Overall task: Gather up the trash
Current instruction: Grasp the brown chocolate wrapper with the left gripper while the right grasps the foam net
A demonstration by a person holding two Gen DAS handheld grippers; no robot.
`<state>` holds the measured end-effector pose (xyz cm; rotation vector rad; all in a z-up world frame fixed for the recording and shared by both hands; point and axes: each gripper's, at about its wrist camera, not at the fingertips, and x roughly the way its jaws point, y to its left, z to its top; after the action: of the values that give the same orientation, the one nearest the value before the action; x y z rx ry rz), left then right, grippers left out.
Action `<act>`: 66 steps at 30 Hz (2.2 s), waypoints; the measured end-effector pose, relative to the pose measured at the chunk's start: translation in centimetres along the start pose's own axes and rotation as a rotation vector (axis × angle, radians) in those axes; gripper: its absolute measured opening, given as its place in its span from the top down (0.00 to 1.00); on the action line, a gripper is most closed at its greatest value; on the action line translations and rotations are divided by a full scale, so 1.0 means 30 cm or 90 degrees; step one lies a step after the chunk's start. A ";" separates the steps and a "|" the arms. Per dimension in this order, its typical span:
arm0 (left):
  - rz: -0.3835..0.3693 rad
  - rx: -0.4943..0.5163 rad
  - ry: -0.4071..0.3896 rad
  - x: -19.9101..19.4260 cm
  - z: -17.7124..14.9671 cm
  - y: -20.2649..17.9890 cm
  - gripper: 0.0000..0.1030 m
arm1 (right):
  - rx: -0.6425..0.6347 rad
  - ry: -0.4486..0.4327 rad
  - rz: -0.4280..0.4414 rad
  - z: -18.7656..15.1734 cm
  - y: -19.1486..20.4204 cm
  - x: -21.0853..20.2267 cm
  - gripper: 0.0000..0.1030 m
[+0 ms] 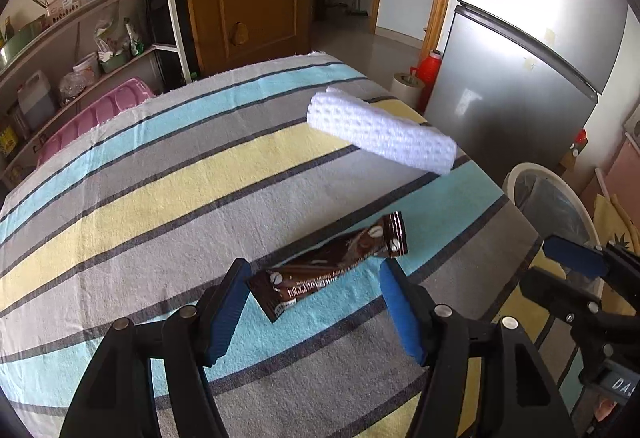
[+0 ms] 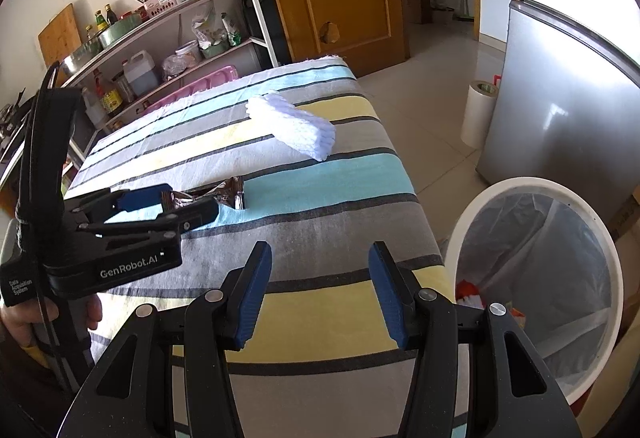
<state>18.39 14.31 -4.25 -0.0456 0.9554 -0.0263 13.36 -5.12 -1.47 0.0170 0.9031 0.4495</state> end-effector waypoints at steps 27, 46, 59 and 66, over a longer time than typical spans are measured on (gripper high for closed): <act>0.025 0.020 -0.012 0.037 0.041 0.012 0.73 | -0.082 0.008 0.013 0.173 0.018 0.105 0.50; 0.064 -0.079 -0.017 0.053 0.068 0.029 0.68 | -0.224 0.004 0.074 0.326 0.057 0.249 0.50; 0.064 -0.080 -0.021 0.066 0.081 0.033 0.61 | -0.241 0.052 0.071 0.343 0.078 0.378 0.50; 0.060 -0.063 -0.017 0.082 0.095 0.014 0.47 | -0.206 0.059 0.083 0.341 0.058 0.382 0.64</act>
<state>22.14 14.70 -4.64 -0.0912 0.9301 0.1083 26.59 2.62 -3.36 -0.2432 0.9141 0.7189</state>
